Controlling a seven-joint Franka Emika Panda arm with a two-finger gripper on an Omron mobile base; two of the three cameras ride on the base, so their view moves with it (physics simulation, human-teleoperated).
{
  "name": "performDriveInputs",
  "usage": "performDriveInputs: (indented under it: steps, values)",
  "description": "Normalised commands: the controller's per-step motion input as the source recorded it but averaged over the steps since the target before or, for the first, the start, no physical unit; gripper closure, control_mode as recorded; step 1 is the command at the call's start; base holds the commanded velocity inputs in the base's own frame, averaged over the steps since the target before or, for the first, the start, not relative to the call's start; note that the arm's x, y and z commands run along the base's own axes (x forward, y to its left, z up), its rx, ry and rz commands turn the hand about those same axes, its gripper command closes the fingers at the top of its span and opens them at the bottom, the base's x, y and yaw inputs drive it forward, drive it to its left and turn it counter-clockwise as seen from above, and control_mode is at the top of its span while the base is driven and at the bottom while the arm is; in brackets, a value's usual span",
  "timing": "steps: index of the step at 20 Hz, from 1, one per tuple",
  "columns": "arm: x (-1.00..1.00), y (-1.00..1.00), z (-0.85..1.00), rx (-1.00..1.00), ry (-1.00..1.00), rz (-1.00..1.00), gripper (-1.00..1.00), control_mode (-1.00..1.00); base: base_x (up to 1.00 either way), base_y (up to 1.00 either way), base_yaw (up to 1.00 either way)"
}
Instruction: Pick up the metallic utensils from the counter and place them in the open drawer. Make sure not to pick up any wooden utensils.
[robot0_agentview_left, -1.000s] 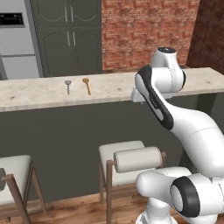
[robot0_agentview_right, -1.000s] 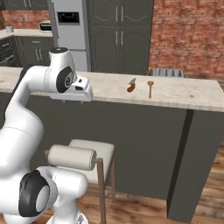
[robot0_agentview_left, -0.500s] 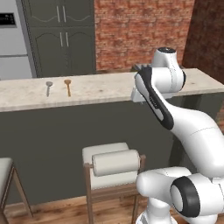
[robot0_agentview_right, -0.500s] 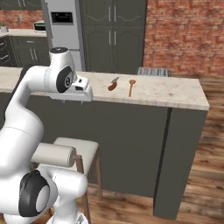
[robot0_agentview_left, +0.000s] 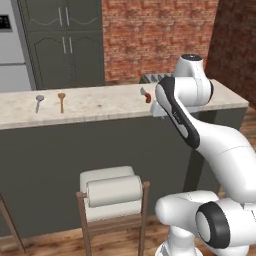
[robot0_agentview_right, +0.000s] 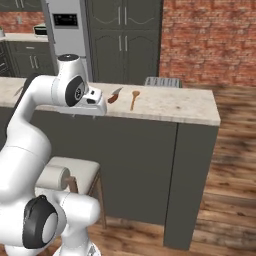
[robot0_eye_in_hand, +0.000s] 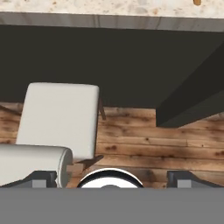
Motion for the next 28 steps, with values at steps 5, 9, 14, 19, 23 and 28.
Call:
performDriveInputs:
  steps: [5,9,14,19,23,28]
  values:
    - [0.0,0.0,0.0,0.0,0.0,0.0,-1.0,1.0,0.48,-0.06,0.0]
    - [0.0,0.0,0.0,0.0,0.0,0.0,-1.0,1.0,0.56,0.0,0.0]
    - [0.0,0.0,0.0,0.0,0.0,0.0,-1.0,1.0,0.52,0.0,0.0]
    - [0.0,0.0,0.0,0.0,0.0,0.0,-1.0,1.0,0.5,0.0,0.0]
    - [0.09,0.0,0.0,0.0,0.0,0.0,-1.0,-1.0,0.21,0.0,0.0]
    - [0.22,0.0,0.1,0.0,0.0,0.0,-1.0,-1.0,0.0,0.0,0.0]
